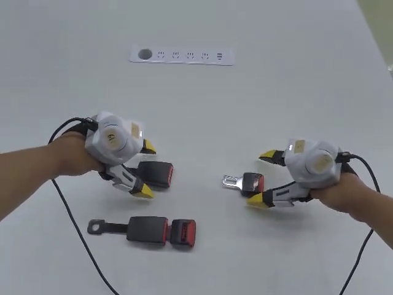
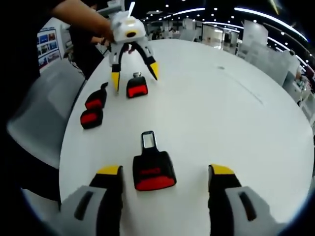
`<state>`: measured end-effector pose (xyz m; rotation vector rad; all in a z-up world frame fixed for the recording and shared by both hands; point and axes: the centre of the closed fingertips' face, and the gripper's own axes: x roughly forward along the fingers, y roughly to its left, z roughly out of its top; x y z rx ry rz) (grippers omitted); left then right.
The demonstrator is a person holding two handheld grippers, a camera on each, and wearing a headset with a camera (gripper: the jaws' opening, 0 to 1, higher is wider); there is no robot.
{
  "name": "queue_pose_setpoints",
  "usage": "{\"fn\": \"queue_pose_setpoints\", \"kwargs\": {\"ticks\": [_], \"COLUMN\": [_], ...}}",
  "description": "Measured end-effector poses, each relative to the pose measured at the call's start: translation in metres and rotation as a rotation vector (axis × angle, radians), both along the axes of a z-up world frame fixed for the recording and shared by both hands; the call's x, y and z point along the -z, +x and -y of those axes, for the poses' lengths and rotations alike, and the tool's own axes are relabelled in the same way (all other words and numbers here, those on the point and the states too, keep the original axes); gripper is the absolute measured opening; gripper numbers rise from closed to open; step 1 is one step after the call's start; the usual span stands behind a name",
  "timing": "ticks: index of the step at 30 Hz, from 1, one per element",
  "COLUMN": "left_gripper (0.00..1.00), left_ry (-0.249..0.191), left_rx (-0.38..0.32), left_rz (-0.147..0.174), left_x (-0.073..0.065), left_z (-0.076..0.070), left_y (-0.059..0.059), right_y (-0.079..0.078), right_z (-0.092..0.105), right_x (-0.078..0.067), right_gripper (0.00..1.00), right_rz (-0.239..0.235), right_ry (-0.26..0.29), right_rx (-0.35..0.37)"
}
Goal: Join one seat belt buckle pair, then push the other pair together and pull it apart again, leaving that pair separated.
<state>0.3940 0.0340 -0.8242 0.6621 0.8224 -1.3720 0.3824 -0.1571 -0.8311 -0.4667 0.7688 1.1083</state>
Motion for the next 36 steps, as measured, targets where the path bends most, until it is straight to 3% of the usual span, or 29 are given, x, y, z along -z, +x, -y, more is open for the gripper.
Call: {"fn": "queue_pose_setpoints", "kwargs": {"ticks": [4, 7, 9, 17, 20, 25, 29, 34, 36], "left_gripper": [0.84, 0.9, 0.93, 1.0, 1.0, 1.0, 1.0, 1.0, 1.0], "left_ry": [-0.042, -0.066, -0.091, -0.251, -0.271, -0.325, -0.338, -0.369, -0.397], "left_rx": [-0.088, -0.211, -0.291, -0.549, -0.595, -0.654, -0.651, -0.641, -0.653], "left_rz": [0.008, -0.011, -0.004, 0.038, 0.047, 0.098, 0.139, 0.166, 0.162], "left_x": [-0.011, -0.019, -0.026, -0.057, -0.065, -0.082, -0.093, -0.106, -0.109], "left_z": [-0.001, -0.006, -0.011, -0.027, -0.037, -0.055, -0.069, -0.088, -0.095], "left_y": [0.005, 0.008, 0.012, 0.007, -0.002, -0.016, -0.026, -0.038, -0.042], "right_y": [0.006, 0.011, 0.011, 0.016, 0.01, 0.003, -0.007, -0.025, -0.033], "right_z": [0.0, -0.001, -0.002, -0.009, -0.013, -0.016, -0.021, -0.025, -0.029], "right_x": [-0.004, -0.011, -0.015, -0.037, -0.044, -0.055, -0.065, -0.074, -0.078], "right_gripper": [0.78, 0.81, 0.84, 0.91, 0.94, 0.95, 0.96, 0.98, 0.99], "right_rz": [0.038, 0.064, 0.085, 0.165, 0.167, 0.194, 0.213, 0.23, 0.237], "right_ry": [0.023, 0.053, 0.06, 0.16, 0.183, 0.209, 0.227, 0.226, 0.224], "right_rx": [0.048, 0.121, 0.138, 0.315, 0.337, 0.37, 0.386, 0.42, 0.424]}}
